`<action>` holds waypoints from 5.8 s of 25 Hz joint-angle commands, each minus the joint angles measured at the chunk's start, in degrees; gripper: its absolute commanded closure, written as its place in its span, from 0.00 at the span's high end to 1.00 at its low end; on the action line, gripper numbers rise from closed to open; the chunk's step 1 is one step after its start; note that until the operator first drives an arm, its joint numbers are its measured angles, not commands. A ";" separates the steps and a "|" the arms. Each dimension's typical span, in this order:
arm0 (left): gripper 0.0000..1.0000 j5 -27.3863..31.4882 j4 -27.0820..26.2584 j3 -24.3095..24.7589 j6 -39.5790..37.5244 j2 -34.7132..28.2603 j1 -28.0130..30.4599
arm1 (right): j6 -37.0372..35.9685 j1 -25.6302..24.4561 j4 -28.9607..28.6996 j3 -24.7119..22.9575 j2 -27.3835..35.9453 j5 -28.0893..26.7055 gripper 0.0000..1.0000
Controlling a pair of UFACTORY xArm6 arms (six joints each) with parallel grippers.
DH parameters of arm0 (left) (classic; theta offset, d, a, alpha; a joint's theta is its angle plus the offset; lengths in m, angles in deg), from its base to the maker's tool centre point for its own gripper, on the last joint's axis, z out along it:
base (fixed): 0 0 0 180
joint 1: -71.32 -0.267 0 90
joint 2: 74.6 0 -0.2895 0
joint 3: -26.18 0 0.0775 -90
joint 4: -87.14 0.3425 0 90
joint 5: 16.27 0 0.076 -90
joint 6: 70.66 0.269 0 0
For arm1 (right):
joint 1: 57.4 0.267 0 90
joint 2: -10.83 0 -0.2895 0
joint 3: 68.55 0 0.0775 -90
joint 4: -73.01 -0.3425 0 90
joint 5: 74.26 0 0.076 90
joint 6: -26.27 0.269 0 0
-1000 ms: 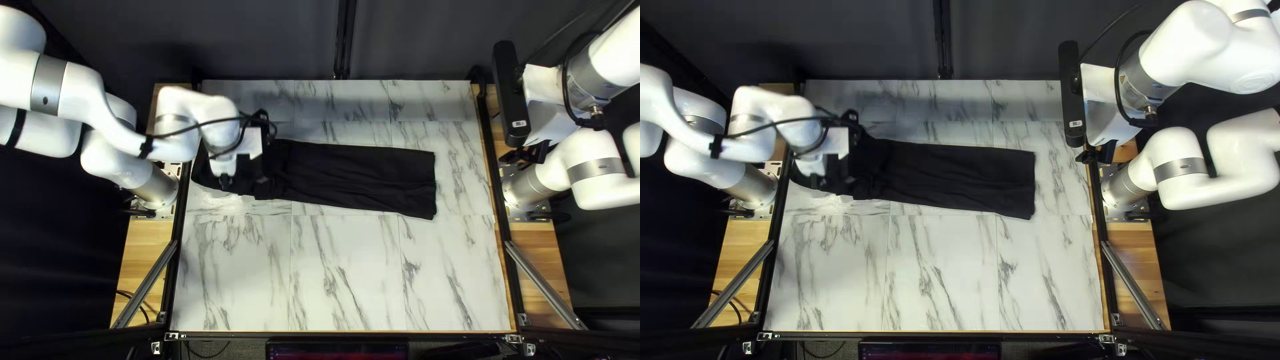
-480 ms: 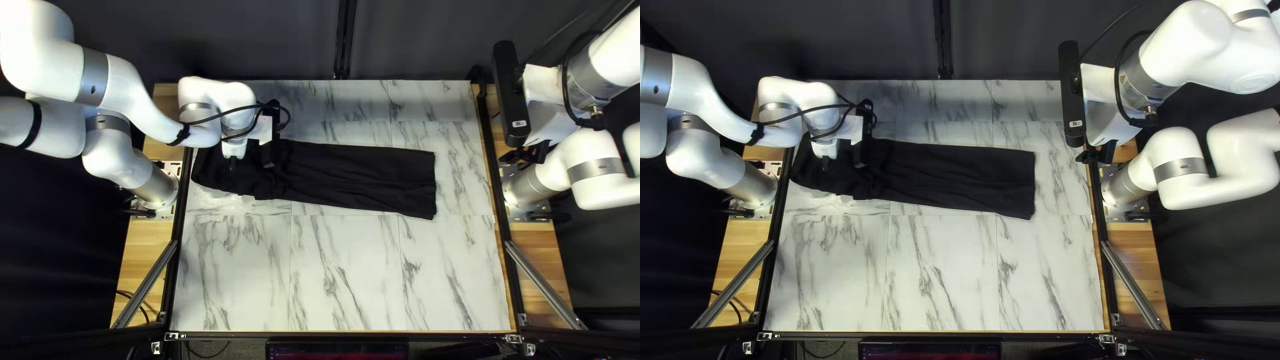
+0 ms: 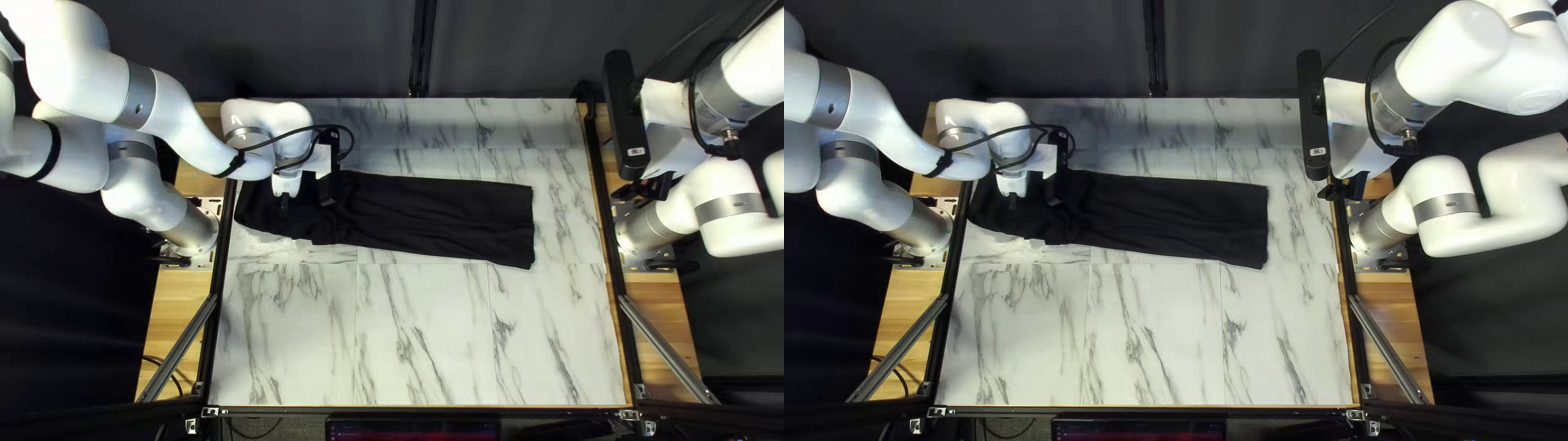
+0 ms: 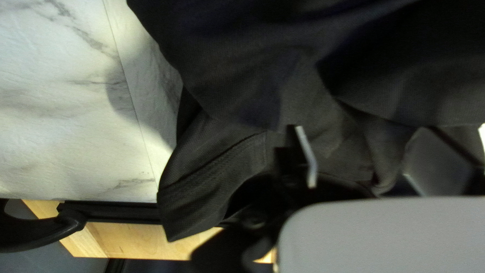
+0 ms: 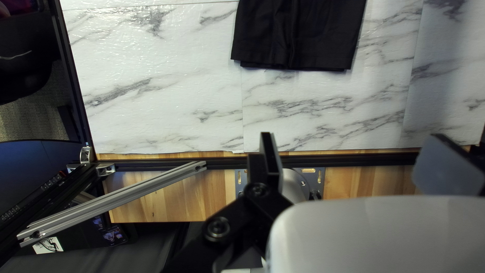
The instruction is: Fold t-shirt
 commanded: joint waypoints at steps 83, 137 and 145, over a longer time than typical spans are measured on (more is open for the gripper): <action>1.00 5.06 7.20 4.98 -18.80 -14.41 9.69 | 0.00 0.00 0.00 0.00 0.00 0.00 1.00; 1.00 -2.56 22.53 -17.65 -31.25 15.63 12.64 | 0.00 0.00 0.00 0.00 0.00 0.00 1.00; 1.00 -0.30 21.00 -15.17 -32.68 10.58 17.30 | 0.00 0.00 0.00 0.00 0.00 0.00 1.00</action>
